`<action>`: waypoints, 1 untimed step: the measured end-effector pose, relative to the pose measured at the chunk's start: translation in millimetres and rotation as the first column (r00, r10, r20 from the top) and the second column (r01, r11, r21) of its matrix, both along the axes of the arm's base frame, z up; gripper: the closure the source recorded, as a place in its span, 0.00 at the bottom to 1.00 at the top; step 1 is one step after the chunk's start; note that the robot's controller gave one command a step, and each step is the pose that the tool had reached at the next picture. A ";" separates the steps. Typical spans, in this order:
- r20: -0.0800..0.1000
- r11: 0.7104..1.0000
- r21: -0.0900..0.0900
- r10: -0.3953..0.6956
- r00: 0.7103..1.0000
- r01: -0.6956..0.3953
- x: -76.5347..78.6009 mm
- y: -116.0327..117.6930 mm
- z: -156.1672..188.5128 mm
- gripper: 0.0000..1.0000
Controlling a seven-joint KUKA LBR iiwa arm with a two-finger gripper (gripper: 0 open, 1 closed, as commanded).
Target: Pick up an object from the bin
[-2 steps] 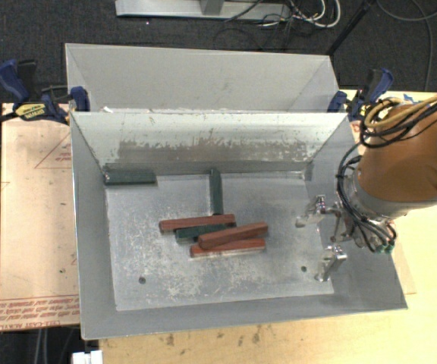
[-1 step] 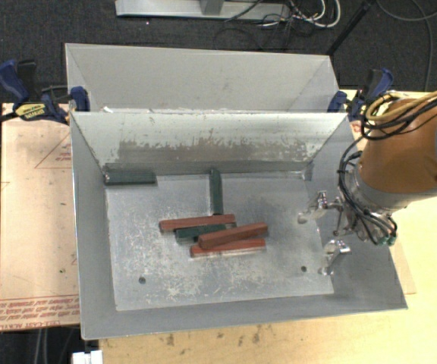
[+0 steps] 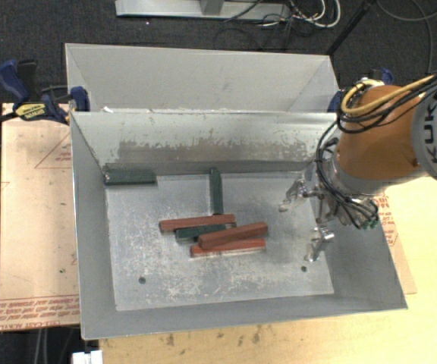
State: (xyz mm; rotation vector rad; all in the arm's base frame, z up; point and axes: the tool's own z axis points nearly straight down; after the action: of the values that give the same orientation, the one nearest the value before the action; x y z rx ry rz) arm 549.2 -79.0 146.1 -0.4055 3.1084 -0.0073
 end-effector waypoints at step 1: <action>-0.003 0.999 0.008 0.042 0.999 -0.042 23.0 27.7 -22.5 0.00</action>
Offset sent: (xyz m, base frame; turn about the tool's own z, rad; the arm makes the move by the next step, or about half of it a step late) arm 0.0105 0.0689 -0.0735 -0.2358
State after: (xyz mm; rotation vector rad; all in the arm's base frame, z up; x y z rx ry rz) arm 572.2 -51.3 123.6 -0.4710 3.1010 0.0057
